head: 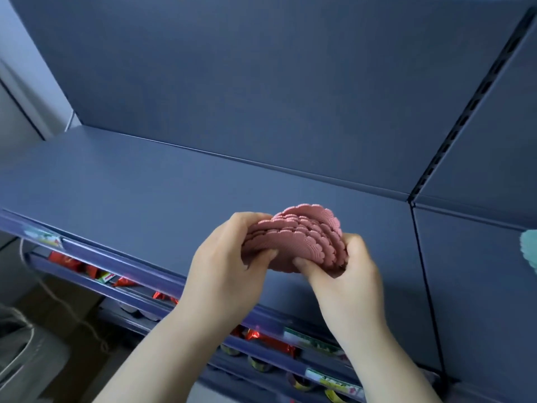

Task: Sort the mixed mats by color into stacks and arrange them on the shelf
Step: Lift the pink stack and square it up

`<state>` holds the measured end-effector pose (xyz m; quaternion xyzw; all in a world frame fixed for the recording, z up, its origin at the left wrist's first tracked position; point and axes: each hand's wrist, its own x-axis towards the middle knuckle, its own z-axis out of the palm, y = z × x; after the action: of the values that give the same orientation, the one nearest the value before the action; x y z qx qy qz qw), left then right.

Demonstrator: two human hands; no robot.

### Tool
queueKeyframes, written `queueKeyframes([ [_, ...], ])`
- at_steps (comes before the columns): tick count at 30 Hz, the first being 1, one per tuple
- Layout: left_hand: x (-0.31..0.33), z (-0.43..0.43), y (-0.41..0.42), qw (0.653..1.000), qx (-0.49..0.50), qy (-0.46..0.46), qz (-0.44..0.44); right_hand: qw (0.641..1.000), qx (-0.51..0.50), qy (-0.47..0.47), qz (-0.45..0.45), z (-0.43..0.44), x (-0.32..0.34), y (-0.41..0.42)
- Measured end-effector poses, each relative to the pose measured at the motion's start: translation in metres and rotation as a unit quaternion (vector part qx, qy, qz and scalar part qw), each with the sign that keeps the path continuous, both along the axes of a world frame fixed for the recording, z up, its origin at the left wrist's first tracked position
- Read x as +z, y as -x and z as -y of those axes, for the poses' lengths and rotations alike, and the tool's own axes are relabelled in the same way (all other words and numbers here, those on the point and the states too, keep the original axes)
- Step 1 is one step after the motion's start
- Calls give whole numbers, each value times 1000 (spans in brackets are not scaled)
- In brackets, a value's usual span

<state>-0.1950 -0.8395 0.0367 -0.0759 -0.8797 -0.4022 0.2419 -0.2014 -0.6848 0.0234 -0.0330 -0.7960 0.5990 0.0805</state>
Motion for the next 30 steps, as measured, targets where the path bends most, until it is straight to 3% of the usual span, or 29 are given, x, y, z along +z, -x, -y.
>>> queueKeyframes([
  [14, 6, 210, 52, 997, -55, 30, -53, 996, -76, -2, -36, 215, 4, 34],
  [20, -3, 244, 54, 998, -63, 4, 5, 997, -72, -18, -19, 243, 1, 36],
  [30, -3, 252, 69, 999, -24, -10, 26, 999, -32, -32, 3, 250, 4, 63],
])
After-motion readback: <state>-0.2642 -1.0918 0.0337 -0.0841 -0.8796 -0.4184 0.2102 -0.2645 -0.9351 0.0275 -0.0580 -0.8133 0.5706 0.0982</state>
